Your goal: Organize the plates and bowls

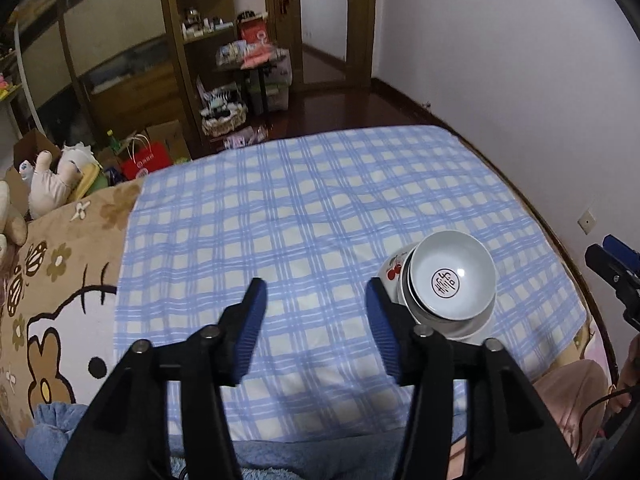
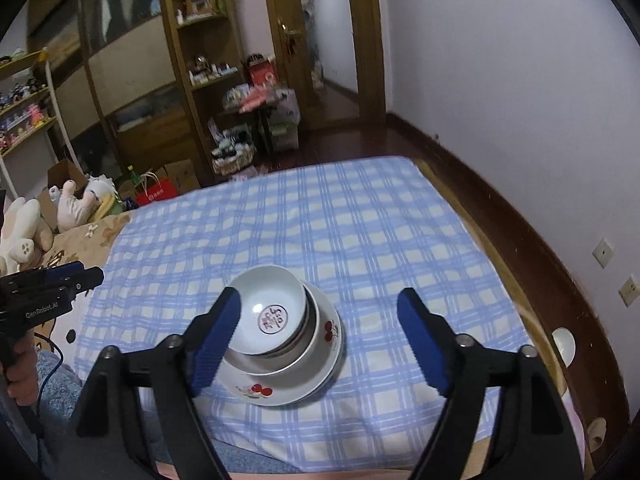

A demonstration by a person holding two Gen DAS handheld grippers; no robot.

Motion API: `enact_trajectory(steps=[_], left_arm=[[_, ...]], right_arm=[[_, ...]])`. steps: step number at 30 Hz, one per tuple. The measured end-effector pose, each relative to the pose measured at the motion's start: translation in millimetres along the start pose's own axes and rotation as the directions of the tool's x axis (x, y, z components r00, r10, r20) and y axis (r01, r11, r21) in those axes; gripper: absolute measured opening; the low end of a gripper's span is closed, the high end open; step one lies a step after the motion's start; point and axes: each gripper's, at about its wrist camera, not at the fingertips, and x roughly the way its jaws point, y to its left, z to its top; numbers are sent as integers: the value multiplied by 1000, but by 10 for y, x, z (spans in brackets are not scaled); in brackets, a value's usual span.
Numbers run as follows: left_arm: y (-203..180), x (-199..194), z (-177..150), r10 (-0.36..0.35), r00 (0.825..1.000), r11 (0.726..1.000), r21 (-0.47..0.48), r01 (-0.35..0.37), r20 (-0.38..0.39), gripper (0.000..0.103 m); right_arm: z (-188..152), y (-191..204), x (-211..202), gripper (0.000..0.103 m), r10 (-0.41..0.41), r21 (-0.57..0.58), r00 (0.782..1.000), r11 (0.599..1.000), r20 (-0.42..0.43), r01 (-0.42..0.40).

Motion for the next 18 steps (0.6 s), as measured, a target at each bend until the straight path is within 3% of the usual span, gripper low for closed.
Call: enact_trajectory(steps=[5,9,14,18], left_arm=[[58,-204,-187,-11,997,1000,-11,11,79,73],[50,-340,-353,2,988,1000,4,-3,155,81],[38,-509,-528,8,963,1000,5,-10,270,94],[103,-526,-604,-1,958,999,-46,15,286,95]], right_arm=[[-127,54,-335,103,-10,6,993,1000,114,9],[-254,77,-520,103,-9,-3,981,1000,192,10],[-381,141,-569,103,-11,-11,975,1000,221,13],[-452,153,-552,103,1,-12,974,1000,224,2]])
